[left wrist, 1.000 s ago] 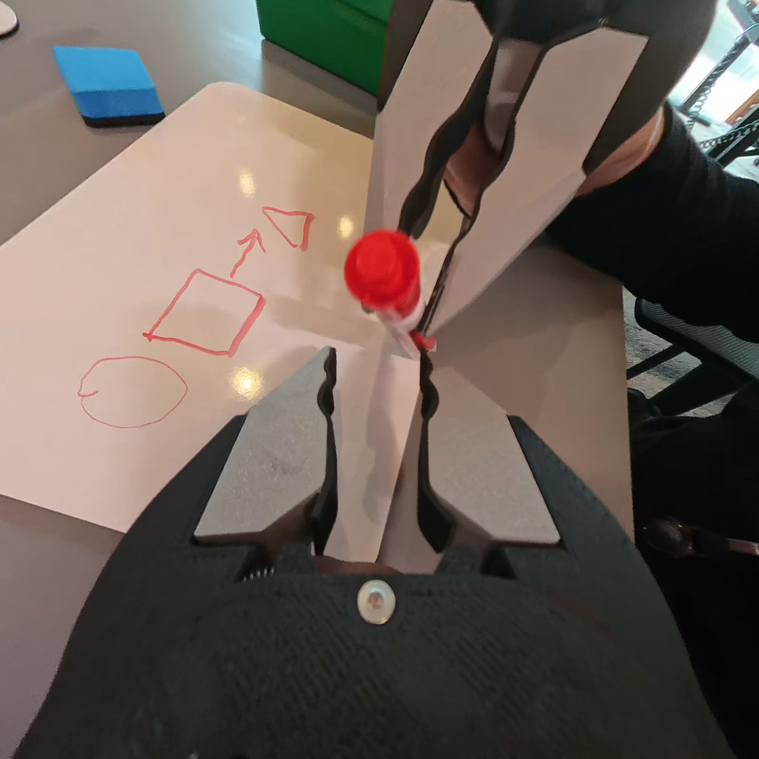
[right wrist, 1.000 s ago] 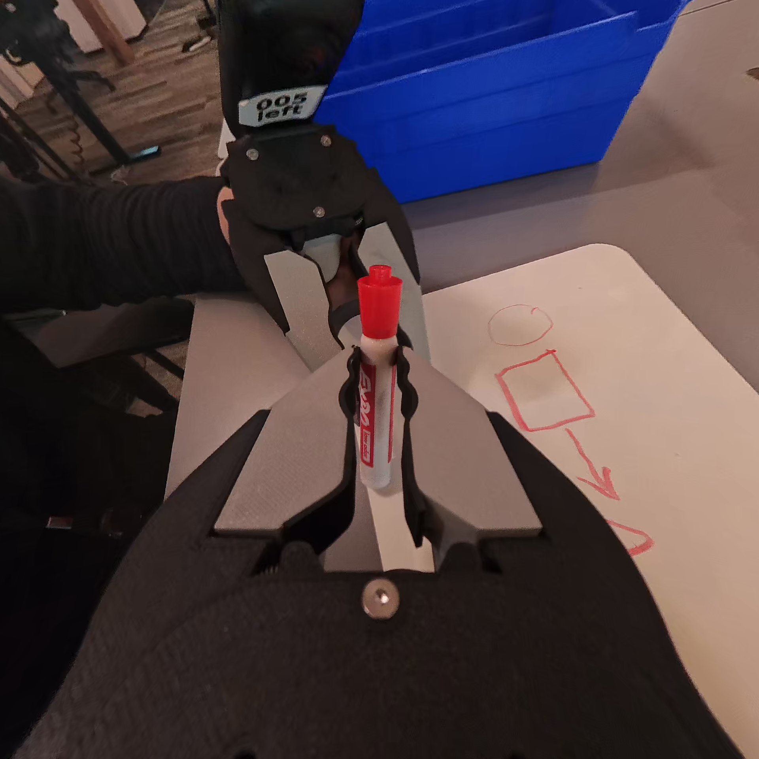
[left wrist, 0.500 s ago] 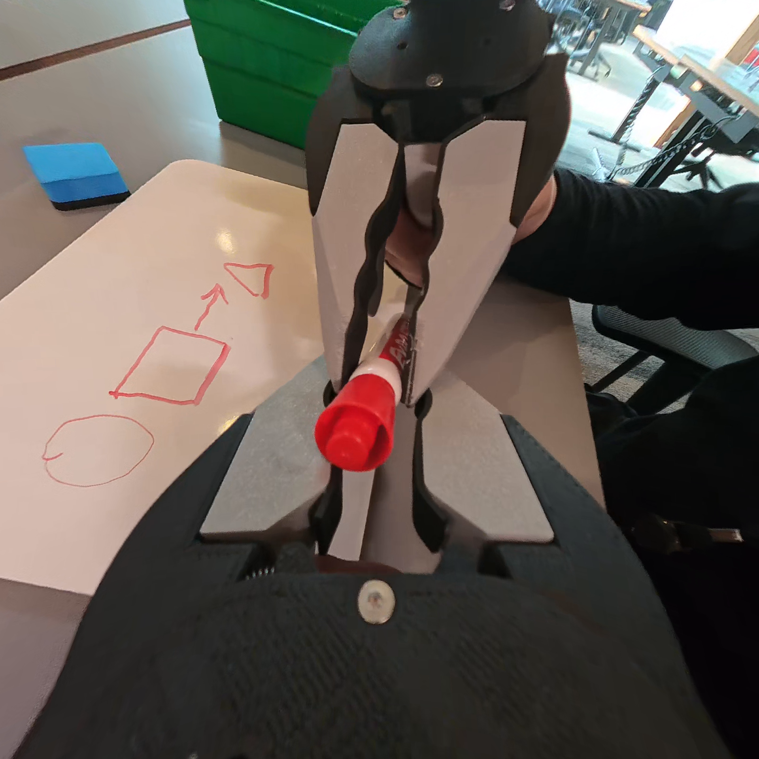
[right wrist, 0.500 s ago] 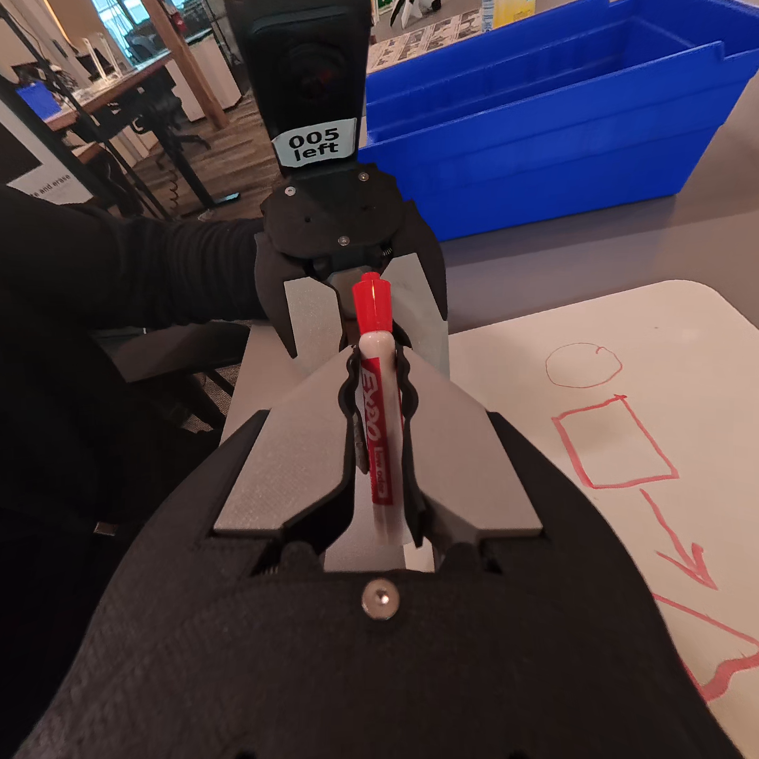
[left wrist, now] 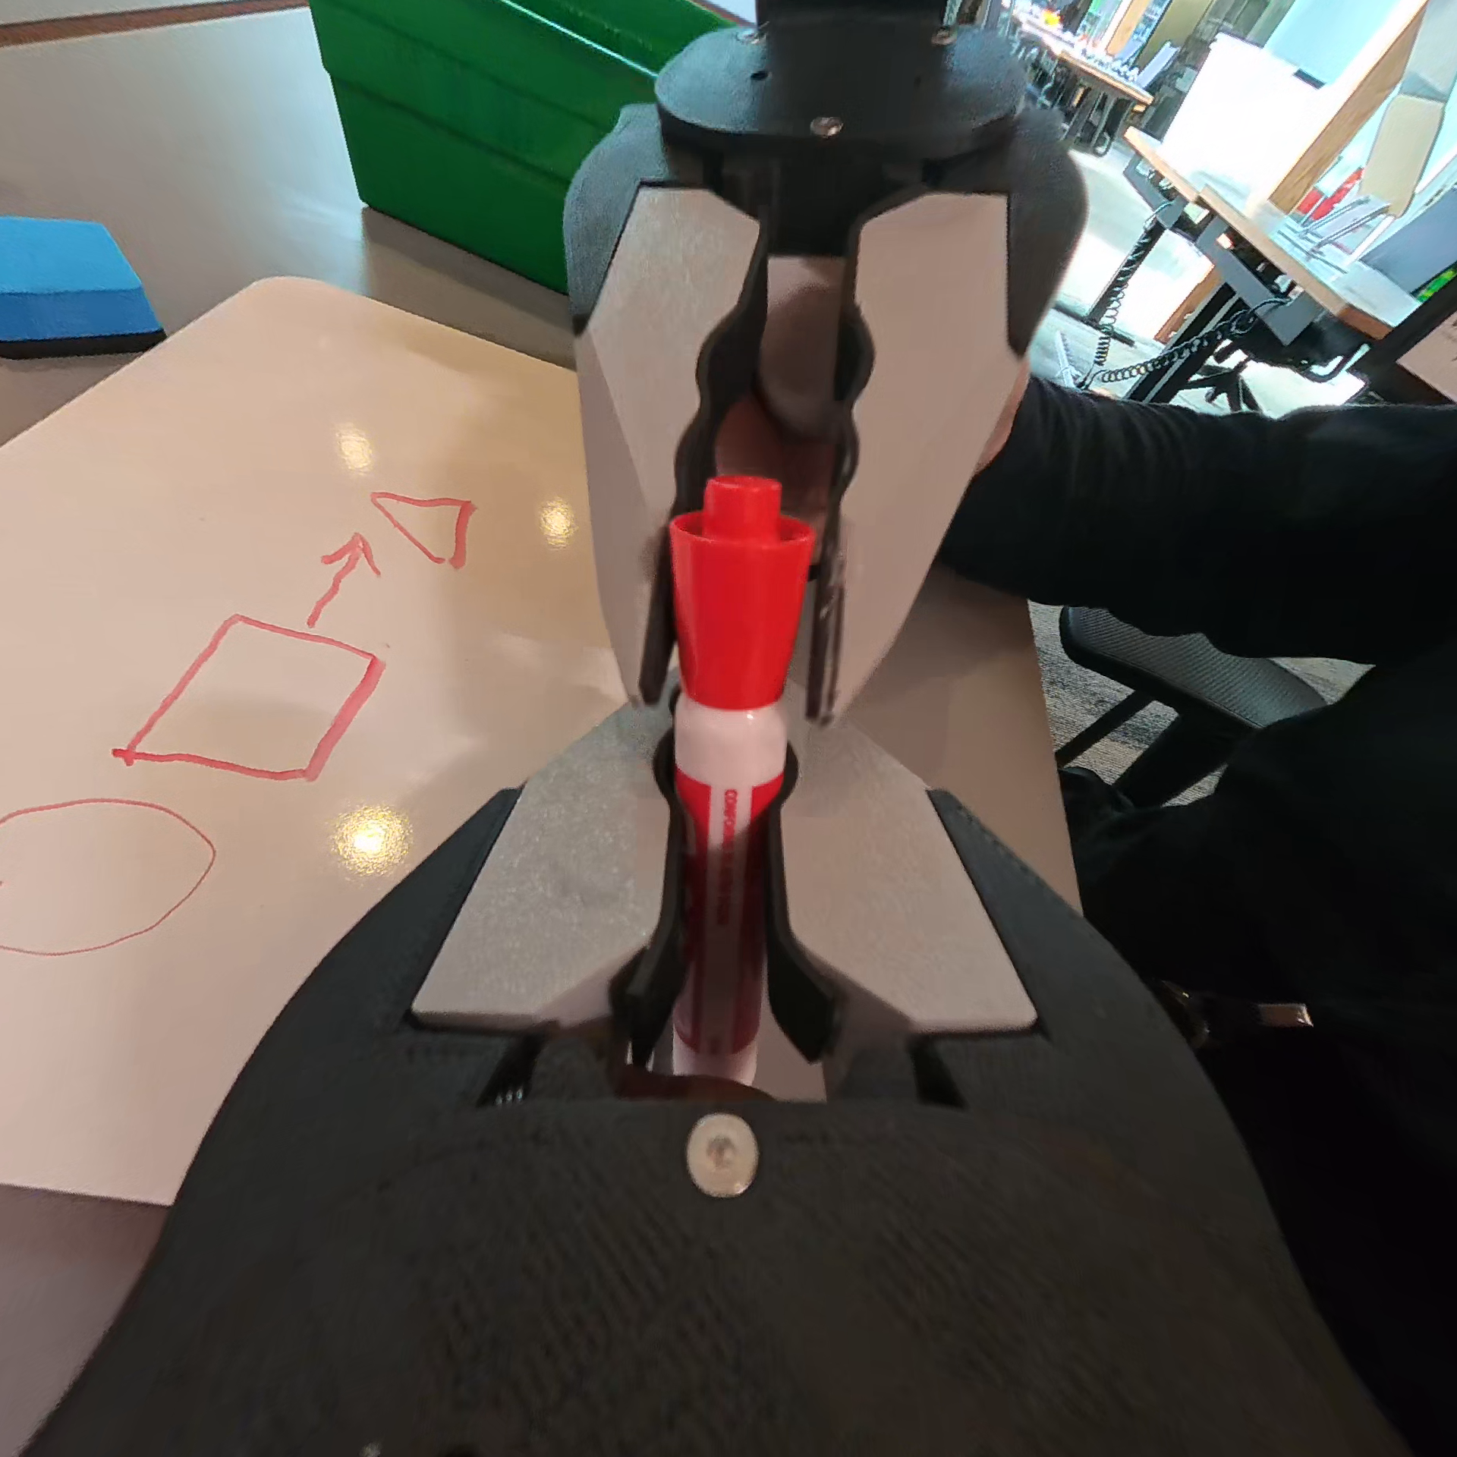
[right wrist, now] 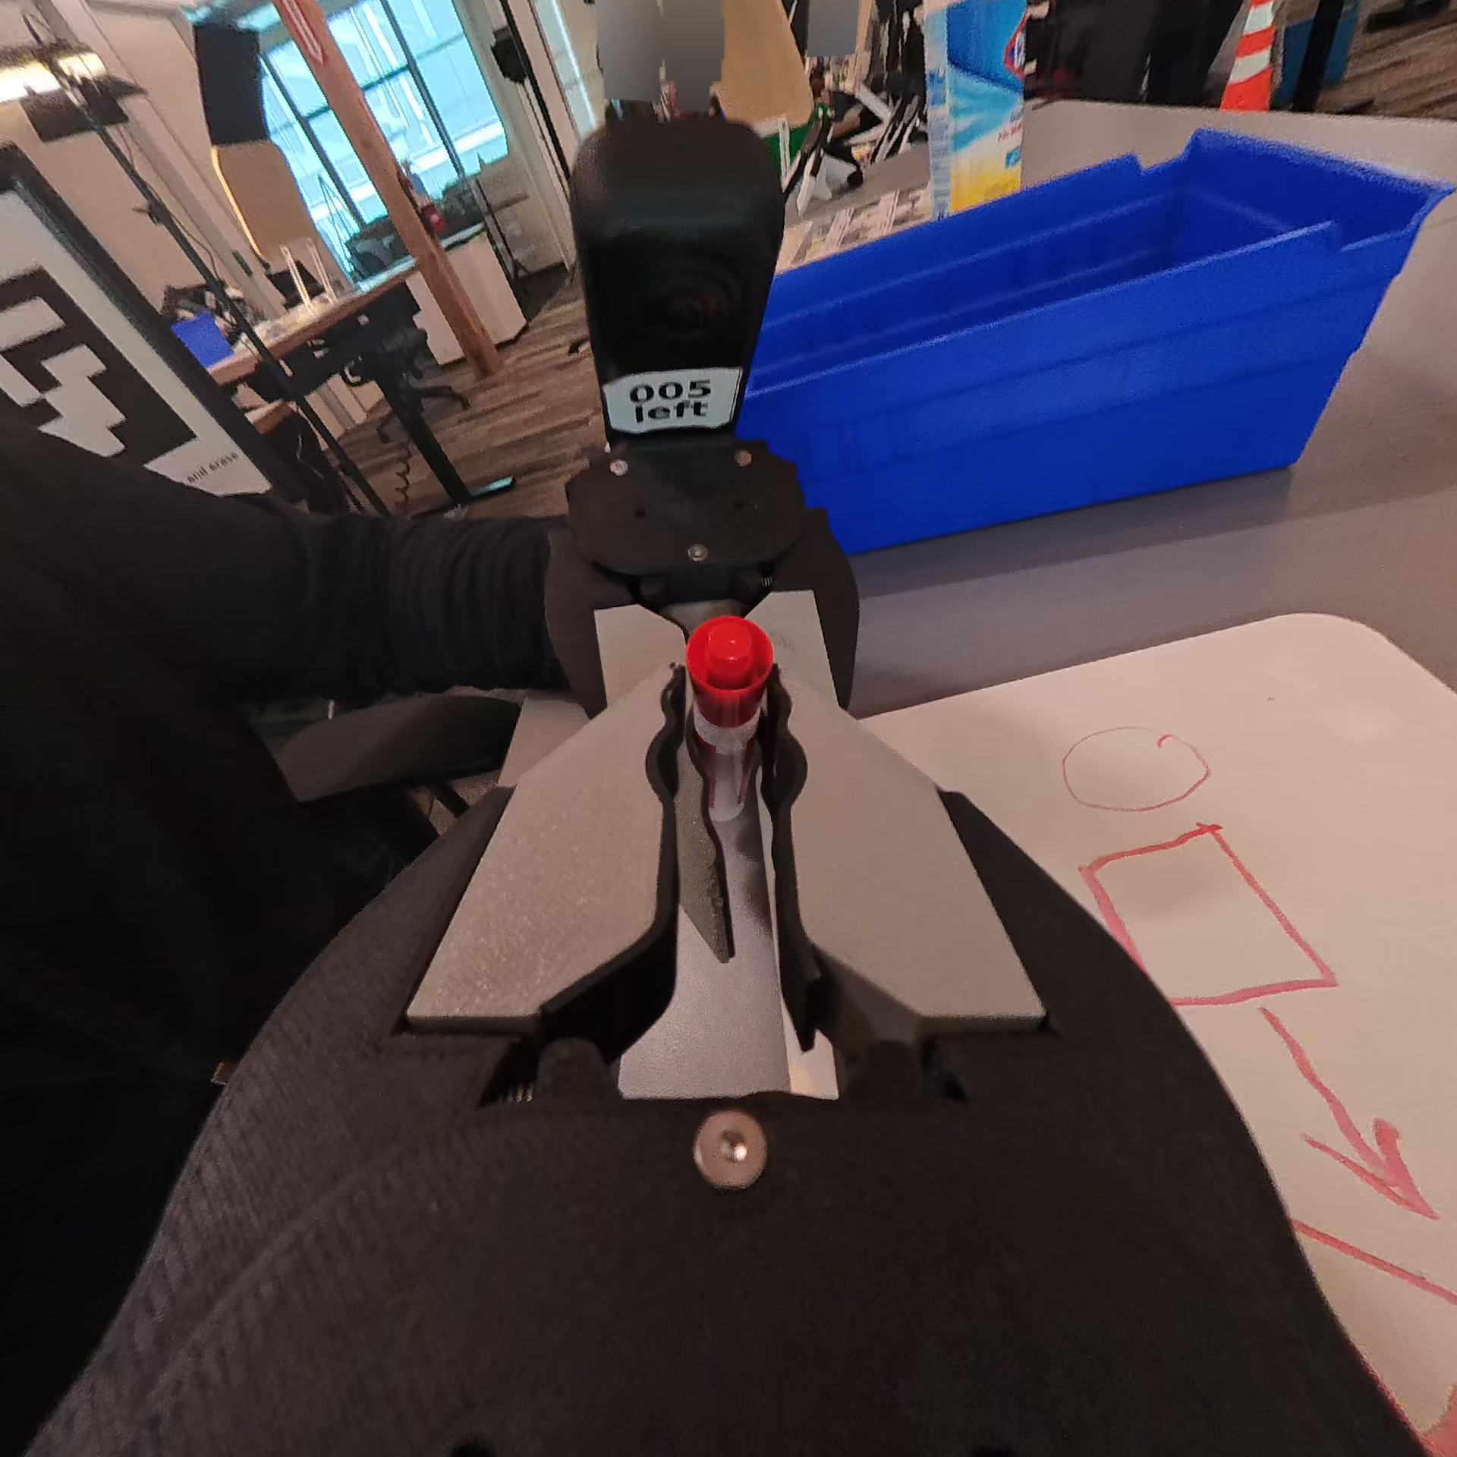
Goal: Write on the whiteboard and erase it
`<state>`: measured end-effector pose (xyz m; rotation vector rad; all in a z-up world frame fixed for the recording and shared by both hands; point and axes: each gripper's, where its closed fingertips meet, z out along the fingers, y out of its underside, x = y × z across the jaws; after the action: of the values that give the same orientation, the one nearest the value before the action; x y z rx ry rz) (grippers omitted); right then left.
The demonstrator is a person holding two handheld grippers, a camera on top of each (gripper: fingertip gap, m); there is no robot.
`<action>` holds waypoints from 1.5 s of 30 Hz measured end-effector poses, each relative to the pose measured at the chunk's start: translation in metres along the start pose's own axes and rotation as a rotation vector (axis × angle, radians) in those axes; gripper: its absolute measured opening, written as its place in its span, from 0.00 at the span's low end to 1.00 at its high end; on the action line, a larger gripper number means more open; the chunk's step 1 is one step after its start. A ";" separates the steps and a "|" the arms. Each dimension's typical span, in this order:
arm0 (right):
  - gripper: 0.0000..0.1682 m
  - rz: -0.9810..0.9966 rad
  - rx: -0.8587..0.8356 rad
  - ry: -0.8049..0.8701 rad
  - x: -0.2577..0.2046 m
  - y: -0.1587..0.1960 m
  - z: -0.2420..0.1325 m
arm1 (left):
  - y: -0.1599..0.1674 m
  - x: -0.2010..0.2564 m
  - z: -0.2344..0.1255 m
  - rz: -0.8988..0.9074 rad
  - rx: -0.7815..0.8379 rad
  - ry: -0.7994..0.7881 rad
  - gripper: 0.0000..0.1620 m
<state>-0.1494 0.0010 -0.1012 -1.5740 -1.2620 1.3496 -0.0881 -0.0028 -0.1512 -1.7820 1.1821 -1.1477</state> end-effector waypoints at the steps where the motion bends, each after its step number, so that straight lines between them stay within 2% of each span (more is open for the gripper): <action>1: 0.11 0.006 0.021 -0.007 0.000 -0.004 -0.003 | 0.000 0.000 0.000 0.002 -0.003 0.000 0.08; 6: 0.21 0.096 0.085 -0.080 -0.003 -0.011 -0.003 | 0.001 0.001 0.001 0.019 -0.010 -0.006 0.08; 7: 0.19 0.100 0.075 -0.078 -0.002 -0.008 0.000 | 0.000 0.002 0.002 0.025 -0.006 -0.004 0.08; 8: 0.11 0.082 0.067 -0.077 -0.003 -0.006 0.003 | 0.001 0.001 0.002 0.028 -0.009 -0.008 0.08; 9: 0.10 0.067 0.066 -0.072 -0.004 -0.005 0.005 | 0.002 0.002 0.002 0.031 -0.018 -0.004 0.07; 11: 0.10 0.031 0.024 -0.058 -0.005 -0.001 0.006 | 0.002 0.004 0.003 0.035 -0.021 0.001 0.07; 13: 0.09 -0.020 0.042 -0.002 -0.002 -0.007 0.001 | 0.003 0.003 0.002 0.026 -0.024 0.001 0.15; 14: 0.10 -0.034 0.064 0.015 -0.001 -0.012 -0.004 | 0.004 0.002 0.002 0.019 -0.029 0.000 0.16; 18: 0.09 -0.016 0.179 -0.013 -0.004 -0.034 -0.026 | 0.002 0.003 0.001 0.033 -0.019 0.003 0.08; 24: 0.10 -0.035 0.172 -0.041 -0.009 -0.033 -0.023 | 0.007 0.003 0.002 0.090 -0.051 -0.021 0.07; 30: 0.10 0.003 0.201 -0.017 0.001 -0.037 -0.033 | -0.006 0.000 -0.005 0.058 0.026 -0.021 0.07; 34: 0.13 0.068 0.242 -0.089 -0.004 -0.039 -0.026 | -0.004 -0.001 -0.002 0.085 0.012 -0.044 0.06; 37: 0.14 0.093 0.181 -0.119 -0.007 -0.025 -0.008 | -0.001 -0.001 0.000 0.076 0.000 -0.038 0.07; 41: 0.09 0.055 0.057 -0.076 -0.004 -0.002 0.012 | 0.001 0.000 0.001 0.081 -0.013 -0.032 0.07; 45: 0.09 -0.011 0.078 -0.023 -0.002 -0.010 0.006 | -0.004 0.001 -0.001 0.052 0.024 -0.014 0.09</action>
<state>-0.1574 0.0012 -0.0925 -1.4998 -1.2152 1.3965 -0.0879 -0.0022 -0.1466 -1.7287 1.1955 -1.1128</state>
